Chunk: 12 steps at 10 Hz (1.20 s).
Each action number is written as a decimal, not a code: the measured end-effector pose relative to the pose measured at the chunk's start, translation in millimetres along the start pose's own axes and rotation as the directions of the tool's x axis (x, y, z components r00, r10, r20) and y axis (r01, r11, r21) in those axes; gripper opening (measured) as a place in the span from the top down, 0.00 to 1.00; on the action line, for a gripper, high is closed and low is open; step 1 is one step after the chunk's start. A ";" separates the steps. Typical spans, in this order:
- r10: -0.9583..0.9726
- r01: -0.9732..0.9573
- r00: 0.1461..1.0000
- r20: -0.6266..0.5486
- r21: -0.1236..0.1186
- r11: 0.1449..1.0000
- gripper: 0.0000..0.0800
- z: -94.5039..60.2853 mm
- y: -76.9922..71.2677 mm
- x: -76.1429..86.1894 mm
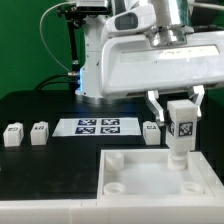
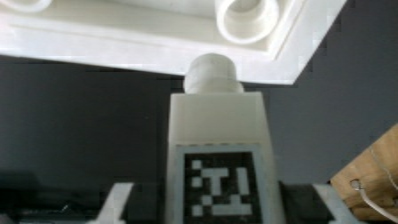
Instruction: Assemble one leg
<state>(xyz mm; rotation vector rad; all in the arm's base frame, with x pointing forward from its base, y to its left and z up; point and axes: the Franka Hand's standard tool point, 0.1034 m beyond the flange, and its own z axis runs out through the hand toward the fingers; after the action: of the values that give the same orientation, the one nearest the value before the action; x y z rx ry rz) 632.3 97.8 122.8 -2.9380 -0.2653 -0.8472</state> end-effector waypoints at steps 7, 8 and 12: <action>-0.011 0.011 0.999 0.033 0.019 1.000 0.64 30.4 -16.1 -17.0; -0.014 0.013 0.999 0.030 0.020 1.000 0.64 30.7 -17.8 -17.0; -0.013 0.012 0.999 0.039 0.019 1.000 0.64 38.8 -16.7 -26.6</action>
Offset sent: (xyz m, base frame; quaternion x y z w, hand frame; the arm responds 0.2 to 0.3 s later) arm 0.0092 0.0112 -0.0115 -0.0222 0.0141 0.0127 0.9996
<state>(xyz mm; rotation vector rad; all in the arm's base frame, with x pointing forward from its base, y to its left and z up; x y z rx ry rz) 627.3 114.9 76.2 -2.9413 -0.2923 -0.7854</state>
